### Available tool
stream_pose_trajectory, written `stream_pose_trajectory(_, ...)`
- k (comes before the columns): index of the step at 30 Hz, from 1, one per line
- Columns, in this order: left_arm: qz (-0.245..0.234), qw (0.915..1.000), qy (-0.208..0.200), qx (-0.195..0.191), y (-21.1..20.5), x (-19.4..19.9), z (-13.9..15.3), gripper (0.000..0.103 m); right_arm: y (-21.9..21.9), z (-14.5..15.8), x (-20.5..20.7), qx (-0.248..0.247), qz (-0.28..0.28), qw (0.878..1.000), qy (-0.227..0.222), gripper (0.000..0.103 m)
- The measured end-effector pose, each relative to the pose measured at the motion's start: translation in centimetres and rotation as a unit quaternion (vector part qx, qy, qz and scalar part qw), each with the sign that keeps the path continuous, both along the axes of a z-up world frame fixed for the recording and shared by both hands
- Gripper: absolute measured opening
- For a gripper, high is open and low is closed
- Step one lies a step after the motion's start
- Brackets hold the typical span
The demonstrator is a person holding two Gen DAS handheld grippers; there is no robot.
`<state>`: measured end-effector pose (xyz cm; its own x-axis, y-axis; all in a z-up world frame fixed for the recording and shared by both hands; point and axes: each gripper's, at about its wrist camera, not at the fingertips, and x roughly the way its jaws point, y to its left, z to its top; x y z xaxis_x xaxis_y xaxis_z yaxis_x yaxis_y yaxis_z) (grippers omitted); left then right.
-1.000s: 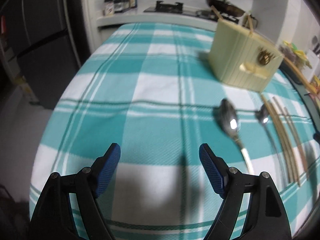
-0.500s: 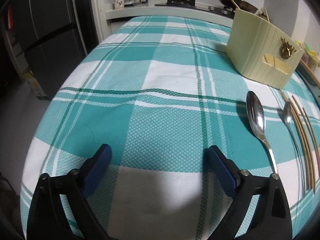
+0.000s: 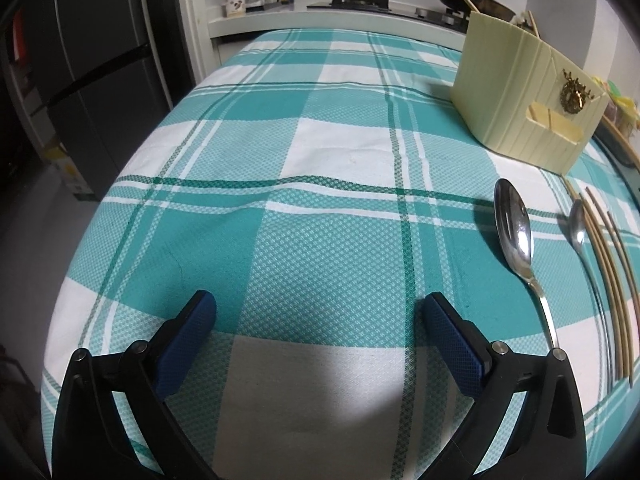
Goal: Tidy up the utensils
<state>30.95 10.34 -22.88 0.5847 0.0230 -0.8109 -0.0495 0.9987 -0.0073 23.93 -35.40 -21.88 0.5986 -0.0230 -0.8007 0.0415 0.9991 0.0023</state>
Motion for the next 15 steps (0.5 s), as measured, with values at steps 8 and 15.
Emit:
stream_pose_trajectory(8, 0.001, 1.0, 0.0, -0.001, 0.04, 0.11, -0.01, 0.103, -0.01, 0.03, 0.01, 0.003, 0.0, 1.0, 0.0, 0.054)
stream_pose_trajectory(15, 0.002, 1.0, 0.0, -0.001, 0.1, 0.09, 0.01, 0.103, -0.07, 0.02, -0.01, 0.005, 0.0, 1.0, 0.0, 0.054)
